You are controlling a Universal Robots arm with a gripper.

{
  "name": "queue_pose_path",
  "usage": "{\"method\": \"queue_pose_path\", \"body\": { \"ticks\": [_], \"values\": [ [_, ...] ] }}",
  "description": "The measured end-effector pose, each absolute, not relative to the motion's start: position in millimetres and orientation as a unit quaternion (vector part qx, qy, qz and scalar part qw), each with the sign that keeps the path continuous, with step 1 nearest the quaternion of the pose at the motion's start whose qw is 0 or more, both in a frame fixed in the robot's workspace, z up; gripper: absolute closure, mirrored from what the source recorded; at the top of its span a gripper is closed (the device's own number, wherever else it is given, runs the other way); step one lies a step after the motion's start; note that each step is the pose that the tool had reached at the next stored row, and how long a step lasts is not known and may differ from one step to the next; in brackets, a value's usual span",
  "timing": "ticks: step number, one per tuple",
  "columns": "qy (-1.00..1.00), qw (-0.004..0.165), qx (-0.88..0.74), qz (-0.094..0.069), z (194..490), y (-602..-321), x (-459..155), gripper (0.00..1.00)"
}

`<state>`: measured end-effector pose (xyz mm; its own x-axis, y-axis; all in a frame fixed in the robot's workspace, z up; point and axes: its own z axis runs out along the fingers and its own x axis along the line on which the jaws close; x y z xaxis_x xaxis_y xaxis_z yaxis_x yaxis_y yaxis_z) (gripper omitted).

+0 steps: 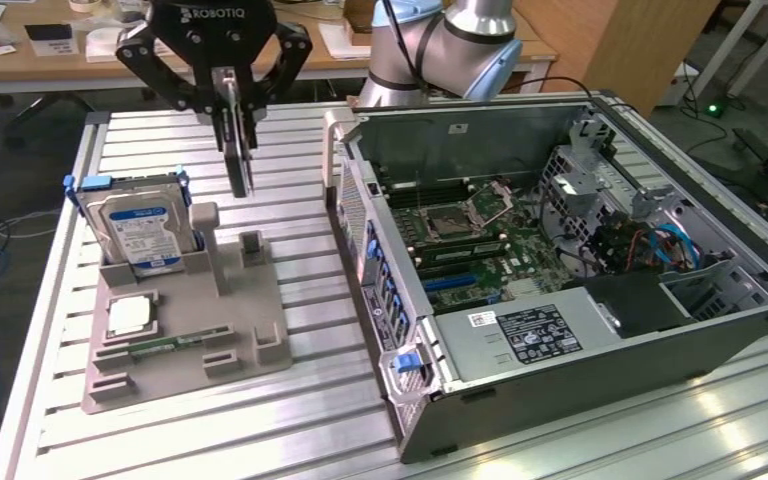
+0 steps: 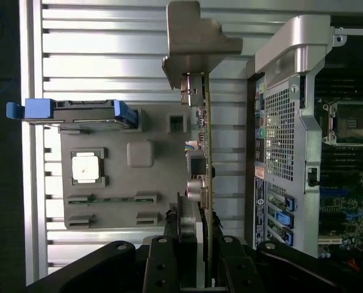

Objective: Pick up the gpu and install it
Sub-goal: 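Pick up the gpu and move the gpu toward the slot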

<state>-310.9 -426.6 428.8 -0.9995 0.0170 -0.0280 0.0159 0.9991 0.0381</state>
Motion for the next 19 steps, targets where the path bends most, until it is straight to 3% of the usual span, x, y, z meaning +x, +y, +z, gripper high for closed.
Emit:
{"method": "queue_pose_path", "body": {
  "ticks": [17,19],
  "values": [
    [1.000,0.014,0.008,0.019,449.2,-426.6,-311.0,0.72],
    [1.000,0.014,0.008,0.013,449.9,-426.5,-311.0,0.72]
  ]
}}
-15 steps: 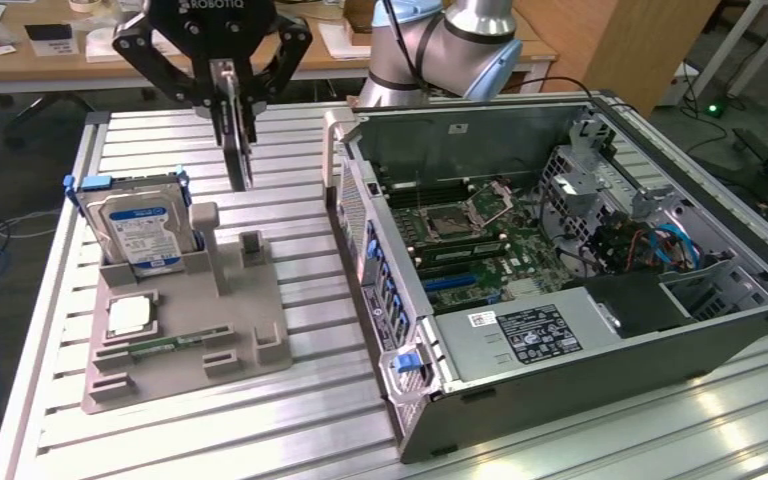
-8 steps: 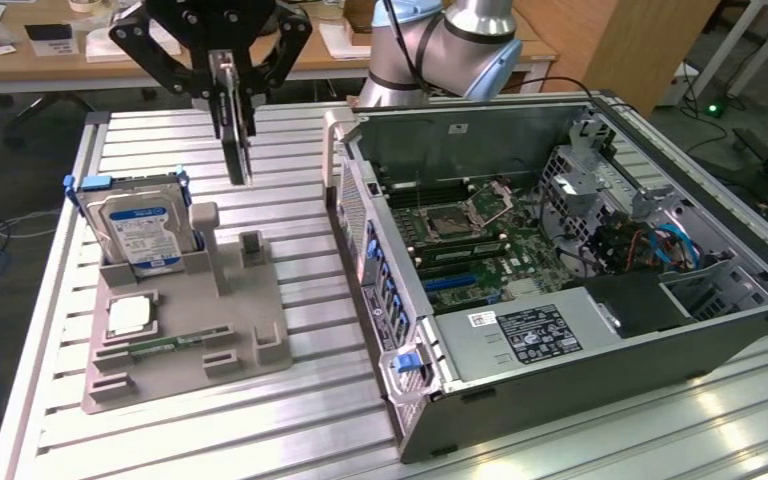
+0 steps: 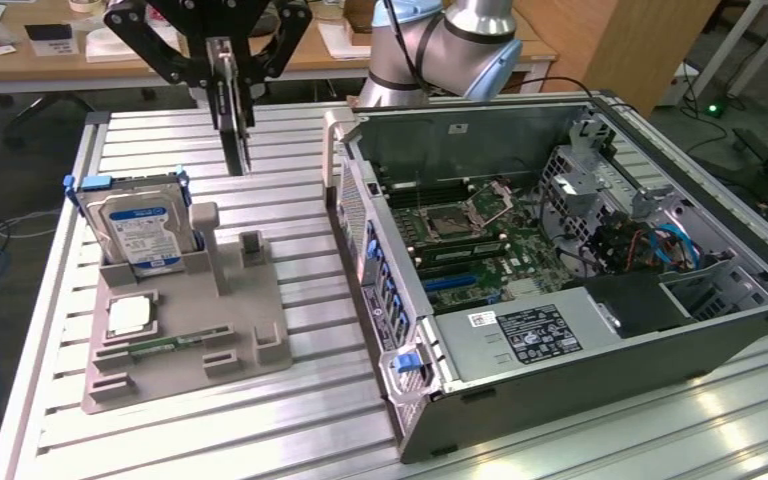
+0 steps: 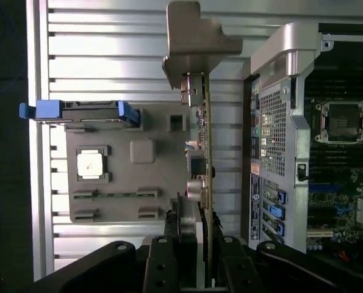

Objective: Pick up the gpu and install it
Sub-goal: 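Pick up the gpu and move the gpu toward the slot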

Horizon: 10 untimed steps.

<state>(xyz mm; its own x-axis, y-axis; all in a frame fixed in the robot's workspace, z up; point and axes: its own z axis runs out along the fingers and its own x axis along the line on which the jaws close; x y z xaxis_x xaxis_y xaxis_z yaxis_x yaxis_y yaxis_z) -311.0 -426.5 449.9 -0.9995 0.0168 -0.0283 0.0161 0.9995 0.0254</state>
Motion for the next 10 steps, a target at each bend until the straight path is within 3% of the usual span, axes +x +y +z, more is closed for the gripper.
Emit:
{"method": "queue_pose_path", "body": {
  "ticks": [3,10],
  "values": [
    [1.000,0.015,0.008,-0.014,450.0,-426.5,-311.1,0.72],
    [1.000,0.015,0.008,-0.016,449.9,-426.5,-311.0,0.72]
  ]
}}
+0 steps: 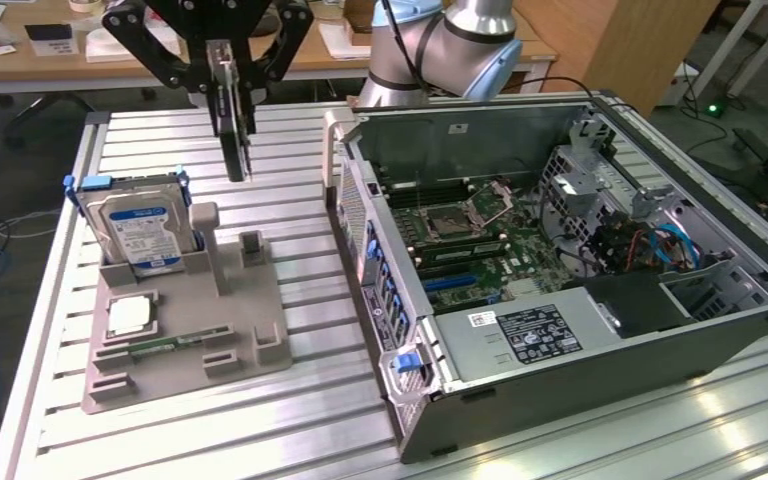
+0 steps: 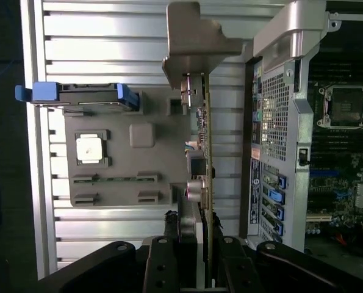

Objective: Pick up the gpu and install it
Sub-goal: 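Pick up the gpu and move the gpu toward the slot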

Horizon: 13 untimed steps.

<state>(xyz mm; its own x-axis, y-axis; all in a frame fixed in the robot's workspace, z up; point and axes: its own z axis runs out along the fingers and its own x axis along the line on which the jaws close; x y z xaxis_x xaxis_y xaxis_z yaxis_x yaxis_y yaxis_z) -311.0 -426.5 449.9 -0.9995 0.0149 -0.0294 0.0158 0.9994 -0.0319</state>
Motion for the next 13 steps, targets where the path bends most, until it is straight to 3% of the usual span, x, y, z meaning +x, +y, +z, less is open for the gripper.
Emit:
{"method": "queue_pose_path", "body": {
  "ticks": [13],
  "values": [
    [1.000,0.015,0.008,-0.016,449.9,-426.6,-285.2,0.72]
  ]
}}
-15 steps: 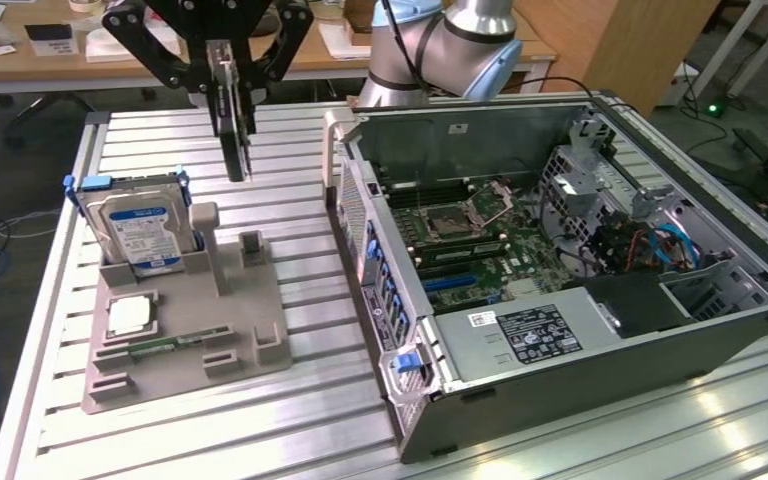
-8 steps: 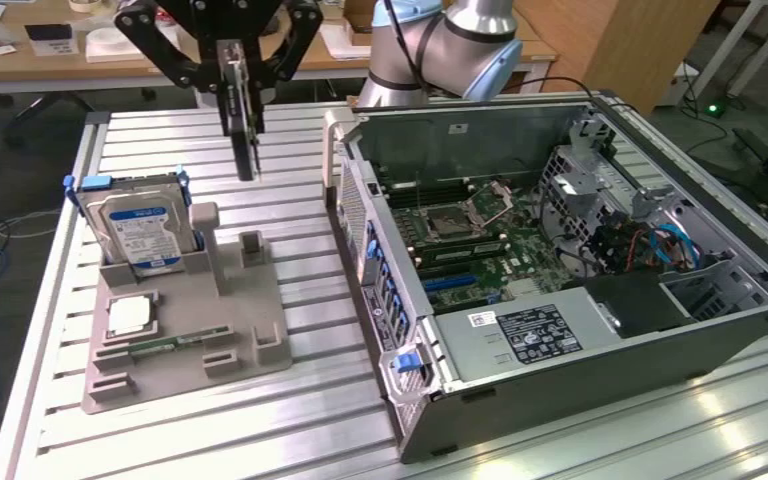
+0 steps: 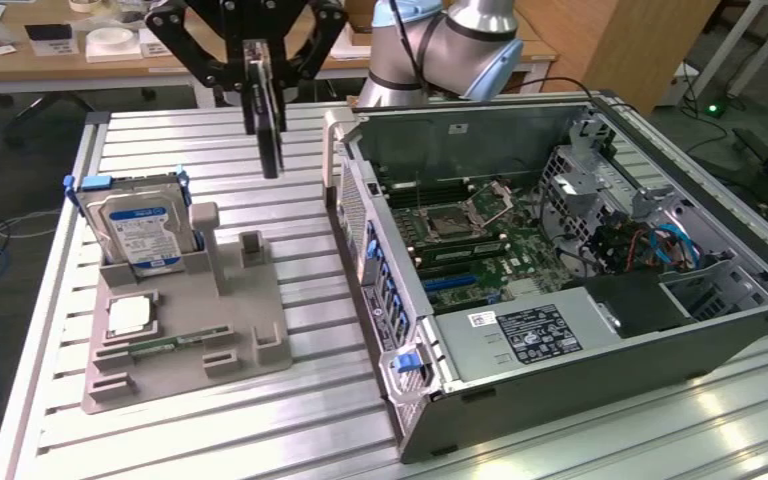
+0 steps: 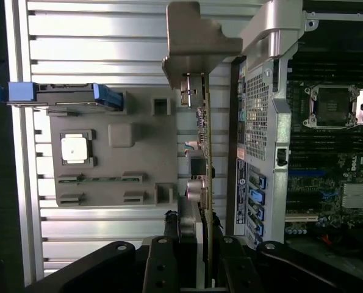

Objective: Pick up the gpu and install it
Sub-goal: 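Pick up the gpu and move the gpu toward the slot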

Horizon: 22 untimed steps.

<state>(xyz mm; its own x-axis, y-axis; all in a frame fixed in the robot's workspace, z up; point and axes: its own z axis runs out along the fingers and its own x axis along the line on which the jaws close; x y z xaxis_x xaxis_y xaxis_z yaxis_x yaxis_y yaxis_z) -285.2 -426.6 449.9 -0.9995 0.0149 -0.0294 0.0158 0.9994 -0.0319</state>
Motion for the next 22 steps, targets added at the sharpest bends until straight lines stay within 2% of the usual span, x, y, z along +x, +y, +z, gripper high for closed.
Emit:
{"method": "queue_pose_path", "body": {
  "ticks": [22],
  "values": [
    [1.000,0.014,-0.002,-0.016,449.7,-426.6,-220.8,0.72]
  ]
}}
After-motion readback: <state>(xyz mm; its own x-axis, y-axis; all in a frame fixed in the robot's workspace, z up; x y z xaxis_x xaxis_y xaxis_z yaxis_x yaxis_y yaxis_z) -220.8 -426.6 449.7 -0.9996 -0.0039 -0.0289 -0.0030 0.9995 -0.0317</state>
